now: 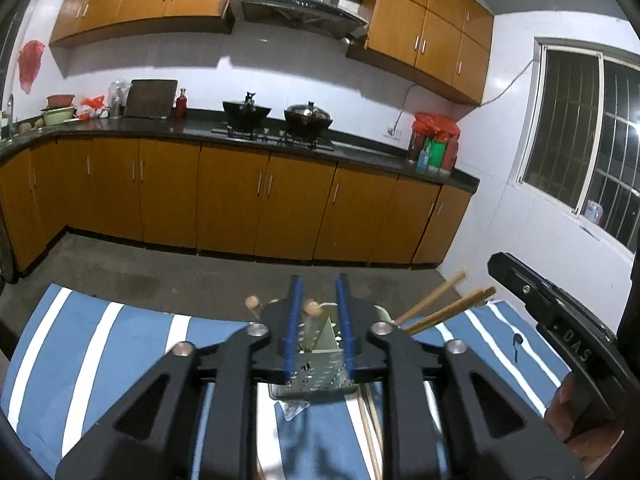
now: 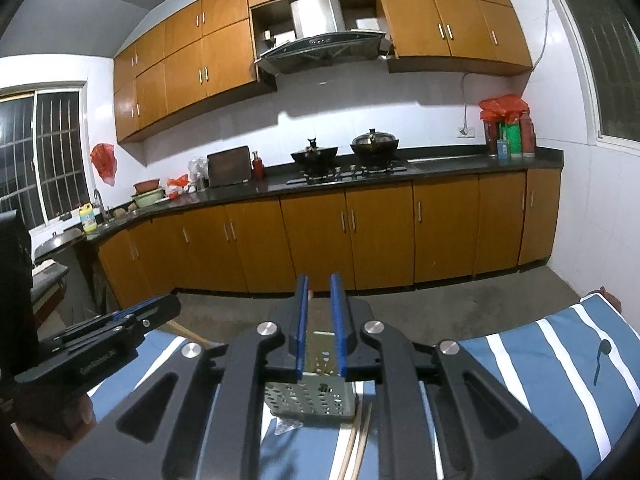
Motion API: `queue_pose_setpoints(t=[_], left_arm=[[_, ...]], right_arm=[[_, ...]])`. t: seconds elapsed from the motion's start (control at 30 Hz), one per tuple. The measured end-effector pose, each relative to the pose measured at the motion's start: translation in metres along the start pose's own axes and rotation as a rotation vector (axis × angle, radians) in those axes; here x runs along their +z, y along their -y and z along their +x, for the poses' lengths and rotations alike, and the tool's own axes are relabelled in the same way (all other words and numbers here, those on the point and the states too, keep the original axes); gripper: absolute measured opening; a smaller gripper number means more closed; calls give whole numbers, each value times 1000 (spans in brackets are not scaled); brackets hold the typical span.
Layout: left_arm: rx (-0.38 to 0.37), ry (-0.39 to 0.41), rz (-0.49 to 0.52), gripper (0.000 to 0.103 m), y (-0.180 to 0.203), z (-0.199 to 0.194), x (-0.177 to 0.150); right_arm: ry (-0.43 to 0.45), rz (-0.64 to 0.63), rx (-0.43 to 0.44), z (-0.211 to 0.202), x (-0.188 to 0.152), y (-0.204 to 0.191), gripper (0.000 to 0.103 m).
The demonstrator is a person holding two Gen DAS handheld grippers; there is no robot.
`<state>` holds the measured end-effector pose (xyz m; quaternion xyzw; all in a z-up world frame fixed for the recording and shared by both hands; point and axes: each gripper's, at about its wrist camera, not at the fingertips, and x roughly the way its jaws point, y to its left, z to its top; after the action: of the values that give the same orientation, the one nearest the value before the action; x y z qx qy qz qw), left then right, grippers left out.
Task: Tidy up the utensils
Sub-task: 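Open the left tool over the green holder while the right tool drops its chopstick in, then lower the left tool onto a chopstick and close it while the right tool grasps one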
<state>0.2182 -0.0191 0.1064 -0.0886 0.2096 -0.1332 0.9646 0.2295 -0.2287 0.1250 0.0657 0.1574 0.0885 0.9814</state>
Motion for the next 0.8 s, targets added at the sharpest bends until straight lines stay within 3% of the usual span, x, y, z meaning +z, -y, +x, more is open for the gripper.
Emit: queue_pose_setpoints(t=[0.27,0.43,0.5,0.63,0.8], left_arm=[[0,83,-31,27,-5,-34,3],[74,75,-34,27,-22,-51,-25],[117,27,-33,27,-31,-48,-43],[197,-148,-47,27,-54,-23,-97],[201,-316,-103,27,-71,1,-146]], right_arm=[[29,42,-37,-34,-11,20,16],[-108,58,-100,-27,-62,44,16],[-204,70,-116,-14,-91,52,16],[-409,75,-102,12,-157,58,16],[-540,73,-54,26,-204,45,16]])
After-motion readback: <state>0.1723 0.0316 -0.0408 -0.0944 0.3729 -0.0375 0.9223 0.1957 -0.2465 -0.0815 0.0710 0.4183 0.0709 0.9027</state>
